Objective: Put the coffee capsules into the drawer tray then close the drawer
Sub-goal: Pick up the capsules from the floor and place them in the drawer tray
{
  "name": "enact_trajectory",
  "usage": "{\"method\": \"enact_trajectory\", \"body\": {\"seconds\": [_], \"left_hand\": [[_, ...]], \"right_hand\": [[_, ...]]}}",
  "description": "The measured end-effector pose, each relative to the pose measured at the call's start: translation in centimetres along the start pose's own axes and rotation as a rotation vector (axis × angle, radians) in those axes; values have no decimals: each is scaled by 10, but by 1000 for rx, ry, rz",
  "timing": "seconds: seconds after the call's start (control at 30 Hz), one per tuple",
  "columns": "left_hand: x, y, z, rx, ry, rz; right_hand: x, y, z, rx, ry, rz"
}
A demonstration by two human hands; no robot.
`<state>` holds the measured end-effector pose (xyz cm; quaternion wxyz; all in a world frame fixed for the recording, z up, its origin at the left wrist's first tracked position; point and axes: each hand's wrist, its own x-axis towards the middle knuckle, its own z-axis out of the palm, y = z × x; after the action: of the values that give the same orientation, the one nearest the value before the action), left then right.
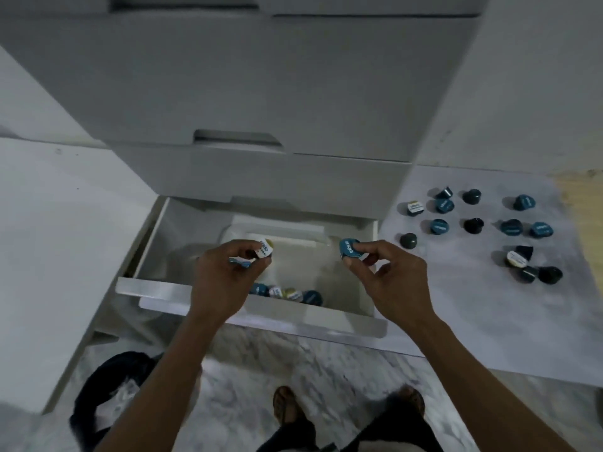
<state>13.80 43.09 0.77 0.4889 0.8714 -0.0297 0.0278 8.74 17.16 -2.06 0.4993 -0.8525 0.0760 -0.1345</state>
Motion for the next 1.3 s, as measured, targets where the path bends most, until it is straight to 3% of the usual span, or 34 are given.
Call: {"method": "enact_trajectory", "body": {"seconds": [0.23, 0.47, 0.63, 0.8, 1.3], "left_hand": [[43, -44, -28, 173, -252, 31], [75, -73, -3, 327, -532, 80], [86, -86, 9, 362, -656, 40], [91, -90, 17, 386, -766, -12], [94, -102, 18, 422, -823, -41]], "right_hand": [[5, -13, 69, -111, -123, -19], [39, 3, 106, -214, -419, 1], [47, 14, 126, -272, -611, 42], [46, 25, 136, -299, -672, 104], [46, 23, 142, -394, -760, 57]]}}
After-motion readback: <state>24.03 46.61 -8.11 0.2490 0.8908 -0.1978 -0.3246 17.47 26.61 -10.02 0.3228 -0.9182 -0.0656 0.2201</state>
